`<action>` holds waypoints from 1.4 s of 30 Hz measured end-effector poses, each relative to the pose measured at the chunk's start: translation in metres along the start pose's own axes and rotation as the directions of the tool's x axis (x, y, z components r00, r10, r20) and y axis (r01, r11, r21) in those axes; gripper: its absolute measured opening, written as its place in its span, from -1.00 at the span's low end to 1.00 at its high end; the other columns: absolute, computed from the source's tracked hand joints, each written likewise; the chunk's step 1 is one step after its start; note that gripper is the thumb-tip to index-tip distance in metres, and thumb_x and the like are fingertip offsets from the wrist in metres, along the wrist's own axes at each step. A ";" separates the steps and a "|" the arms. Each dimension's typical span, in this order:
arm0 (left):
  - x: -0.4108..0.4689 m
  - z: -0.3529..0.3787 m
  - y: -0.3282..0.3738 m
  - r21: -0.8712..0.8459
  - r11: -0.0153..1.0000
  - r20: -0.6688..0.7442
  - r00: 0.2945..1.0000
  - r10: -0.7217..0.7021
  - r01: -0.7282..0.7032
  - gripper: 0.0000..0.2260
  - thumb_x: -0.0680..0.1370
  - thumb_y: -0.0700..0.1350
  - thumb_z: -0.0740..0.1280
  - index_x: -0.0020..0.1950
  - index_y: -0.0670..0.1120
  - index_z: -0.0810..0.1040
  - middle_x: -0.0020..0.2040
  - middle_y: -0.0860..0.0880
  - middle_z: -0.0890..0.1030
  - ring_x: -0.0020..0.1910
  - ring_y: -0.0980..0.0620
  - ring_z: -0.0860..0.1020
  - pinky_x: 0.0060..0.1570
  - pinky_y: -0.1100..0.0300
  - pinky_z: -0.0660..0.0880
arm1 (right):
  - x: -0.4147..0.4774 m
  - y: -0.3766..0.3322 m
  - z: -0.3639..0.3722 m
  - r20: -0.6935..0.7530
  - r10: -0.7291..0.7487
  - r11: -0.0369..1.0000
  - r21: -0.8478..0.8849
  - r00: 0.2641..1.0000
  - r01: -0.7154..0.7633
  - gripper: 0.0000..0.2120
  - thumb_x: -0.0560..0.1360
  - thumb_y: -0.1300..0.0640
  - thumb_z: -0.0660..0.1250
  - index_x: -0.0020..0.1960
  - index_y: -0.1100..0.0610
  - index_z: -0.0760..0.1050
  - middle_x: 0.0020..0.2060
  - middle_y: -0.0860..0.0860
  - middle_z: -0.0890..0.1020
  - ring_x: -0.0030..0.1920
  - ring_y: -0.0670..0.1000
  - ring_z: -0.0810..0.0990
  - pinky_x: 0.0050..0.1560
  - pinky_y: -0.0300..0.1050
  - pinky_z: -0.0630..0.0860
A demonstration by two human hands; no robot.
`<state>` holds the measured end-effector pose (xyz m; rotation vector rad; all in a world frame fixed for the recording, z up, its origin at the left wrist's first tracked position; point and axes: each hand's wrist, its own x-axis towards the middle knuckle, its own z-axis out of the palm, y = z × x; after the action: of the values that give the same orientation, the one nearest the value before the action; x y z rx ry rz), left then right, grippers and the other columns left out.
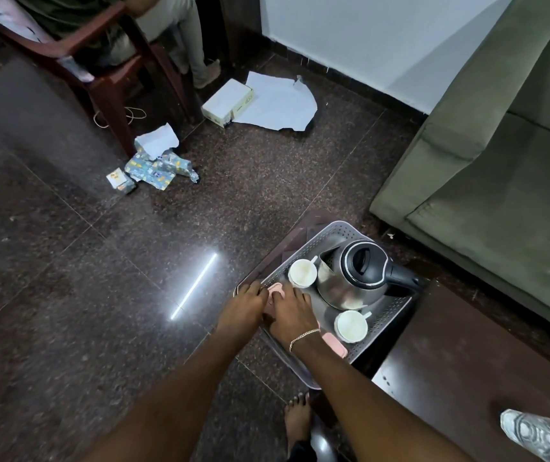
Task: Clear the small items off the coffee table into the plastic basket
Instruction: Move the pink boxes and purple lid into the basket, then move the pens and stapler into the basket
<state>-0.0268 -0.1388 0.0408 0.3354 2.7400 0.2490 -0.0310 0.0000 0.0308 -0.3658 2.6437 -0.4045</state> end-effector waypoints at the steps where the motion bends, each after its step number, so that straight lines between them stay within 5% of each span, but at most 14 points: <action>1: -0.001 0.000 0.003 -0.008 1.000 -0.018 1.000 0.007 -0.007 -0.72 0.50 -0.09 0.44 0.18 -0.10 0.53 0.17 -0.10 0.55 0.17 -0.14 0.53 0.01 -0.03 0.54 | -0.003 0.003 -0.002 -0.028 -0.017 1.000 -0.005 0.999 0.017 -0.51 0.43 -0.06 0.34 0.30 0.12 0.45 0.44 0.16 0.36 0.31 0.19 0.41 0.27 0.13 0.36; 9: -0.004 -0.005 0.049 0.075 0.987 -0.156 0.975 0.155 -0.145 -0.60 0.52 -0.01 0.42 0.31 -0.09 0.47 0.16 -0.10 0.55 0.10 -0.10 0.53 0.06 0.05 0.54 | -0.057 0.053 -0.016 -0.250 0.009 1.000 -0.020 0.968 -0.015 -0.54 0.46 -0.12 0.28 0.26 0.11 0.43 0.07 0.10 0.55 0.01 0.16 0.52 -0.03 0.10 0.47; 15: -0.024 0.016 0.128 0.011 0.972 -0.154 0.960 0.234 -0.235 -0.47 0.55 0.14 0.26 0.45 -0.07 0.35 0.27 -0.12 0.49 0.19 -0.15 0.49 0.14 -0.02 0.52 | -0.135 0.123 -0.011 -0.283 0.090 0.995 -0.021 0.955 -0.101 -0.46 0.48 -0.20 0.25 0.35 0.09 0.38 0.24 0.12 0.50 0.22 0.20 0.48 0.04 0.15 0.42; 20: -0.043 0.060 0.216 0.035 0.955 -0.074 0.953 0.295 -0.294 -0.26 0.53 0.24 0.28 0.63 0.02 0.14 0.58 -0.13 0.30 0.47 -0.17 0.37 0.34 -0.08 0.46 | -0.223 0.201 -0.004 -0.229 0.239 0.969 -0.007 0.944 -0.247 -0.27 0.43 -0.28 0.27 0.50 0.05 0.30 0.44 0.14 0.43 0.43 0.22 0.37 0.17 0.26 0.41; 24: -0.055 0.096 0.291 0.018 0.931 0.014 0.931 0.364 -0.365 -0.16 0.52 0.32 0.22 0.66 0.14 -0.13 0.66 -0.05 0.09 0.58 -0.11 0.22 0.38 -0.12 0.41 | -0.294 0.260 0.009 -0.198 0.346 0.938 0.036 0.917 -0.346 -0.23 0.40 -0.31 0.30 0.51 0.02 0.31 0.44 0.16 0.43 0.42 0.23 0.40 0.17 0.29 0.43; 29: -0.070 0.144 0.396 -0.021 0.884 0.133 0.875 0.466 -0.467 -0.17 0.53 0.31 0.21 0.64 0.15 -0.19 0.67 -0.02 0.01 0.60 -0.10 0.17 0.36 -0.17 0.41 | -0.384 0.332 0.035 -0.197 0.476 0.879 0.084 0.857 -0.469 -0.28 0.41 -0.29 0.31 0.46 0.07 0.37 0.37 0.17 0.49 0.32 0.25 0.47 0.09 0.23 0.47; 34: -0.087 0.196 0.484 -0.072 0.855 0.264 0.817 0.513 -0.514 -0.21 0.57 0.27 0.22 0.65 0.04 -0.09 0.65 -0.08 0.06 0.56 -0.12 0.23 0.46 -0.09 0.37 | -0.462 0.389 0.068 -0.162 0.598 0.801 0.148 0.785 -0.580 -0.36 0.41 -0.23 0.34 0.36 0.13 0.45 0.28 0.17 0.53 0.19 0.24 0.53 0.02 0.17 0.54; 38: -0.102 0.240 0.545 -0.131 0.898 0.334 0.834 0.439 -0.420 -0.29 0.57 0.20 0.29 0.60 -0.03 0.09 0.46 -0.11 0.31 0.31 -0.18 0.52 0.21 -0.04 0.51 | -0.516 0.433 0.102 -0.124 0.702 0.705 0.257 0.701 -0.661 -0.49 0.50 -0.13 0.29 0.34 0.13 0.41 0.21 0.11 0.49 0.13 0.19 0.49 0.13 0.10 0.50; 42: -0.116 0.276 0.589 -0.113 0.944 0.397 0.857 0.329 -0.310 -0.31 0.54 0.16 0.37 0.54 -0.07 0.16 0.39 -0.14 0.41 0.24 -0.26 0.57 0.16 -0.08 0.53 | -0.550 0.461 0.135 -0.047 0.771 0.613 0.324 0.635 -0.721 -0.54 0.50 -0.11 0.32 0.30 0.13 0.43 0.17 0.12 0.47 0.14 0.20 0.47 0.17 0.10 0.48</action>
<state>0.2998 0.4290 -0.0460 0.7444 2.2474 0.2884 0.4220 0.5699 -0.0317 0.9127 2.5559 -0.5162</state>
